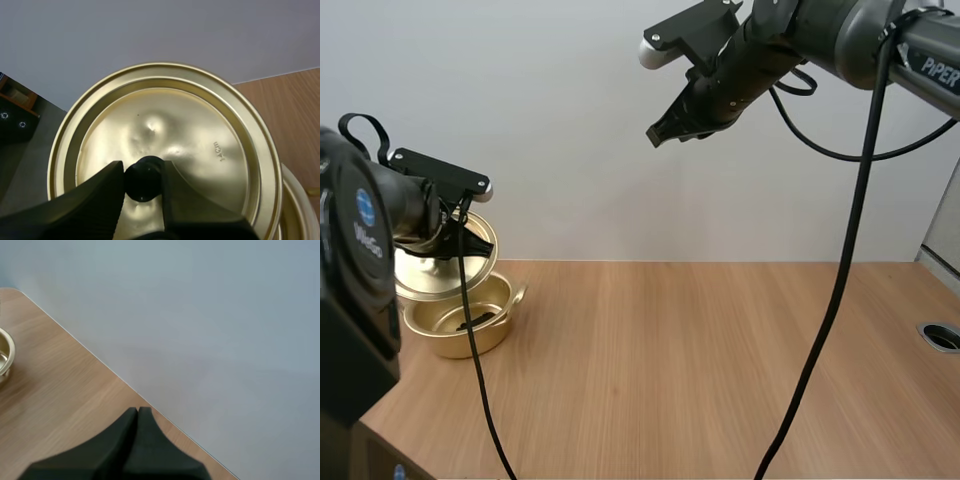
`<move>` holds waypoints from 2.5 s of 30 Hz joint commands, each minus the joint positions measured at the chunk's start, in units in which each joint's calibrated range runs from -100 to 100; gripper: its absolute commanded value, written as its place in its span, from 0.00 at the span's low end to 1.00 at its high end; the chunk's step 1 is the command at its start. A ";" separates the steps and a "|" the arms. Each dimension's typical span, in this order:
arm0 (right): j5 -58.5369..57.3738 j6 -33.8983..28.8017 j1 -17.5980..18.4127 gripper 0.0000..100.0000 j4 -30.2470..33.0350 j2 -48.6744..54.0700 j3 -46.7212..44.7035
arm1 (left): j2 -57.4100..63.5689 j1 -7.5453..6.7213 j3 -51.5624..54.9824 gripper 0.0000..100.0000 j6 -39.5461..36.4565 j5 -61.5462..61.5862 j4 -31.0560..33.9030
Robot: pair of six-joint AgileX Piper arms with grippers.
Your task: Open the pot, put the car inside, and close it
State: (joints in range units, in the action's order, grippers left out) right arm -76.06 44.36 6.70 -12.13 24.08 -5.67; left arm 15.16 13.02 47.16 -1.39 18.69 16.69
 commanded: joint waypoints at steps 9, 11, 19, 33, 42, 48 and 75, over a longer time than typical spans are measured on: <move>1.44 0.03 -0.03 0.00 -0.40 -0.07 -0.05 | -0.54 -0.03 -0.06 0.00 12.12 11.55 -13.95; 1.44 0.03 -0.03 0.00 -0.40 -0.07 -0.05 | -0.54 -0.03 -0.06 0.00 15.65 12.75 -18.49; 1.01 0.03 -0.03 0.00 -1.24 -0.07 -0.05 | -5.62 -0.03 -4.23 0.00 17.56 21.52 -22.86; 0.86 0.12 -0.03 0.00 -1.24 -0.07 -0.05 | -10.93 -0.03 -6.75 0.00 18.31 23.49 -22.66; 1.04 0.34 -0.03 0.00 -1.24 -0.07 -0.05 | -12.07 -0.03 -6.75 0.64 19.03 21.49 -22.29; 1.82 0.03 -0.03 0.00 -1.24 -0.07 -0.05 | -9.64 -0.03 -8.20 1.00 15.05 21.69 -22.42; 44.09 48.50 -10.24 0.00 -59.73 14.14 -43.82 | 66.21 -0.20 18.49 1.00 37.20 24.15 -69.67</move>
State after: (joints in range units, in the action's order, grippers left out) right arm -31.32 67.10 -3.53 -38.11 37.43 -41.65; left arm 51.08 12.85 61.94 34.38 39.73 -45.72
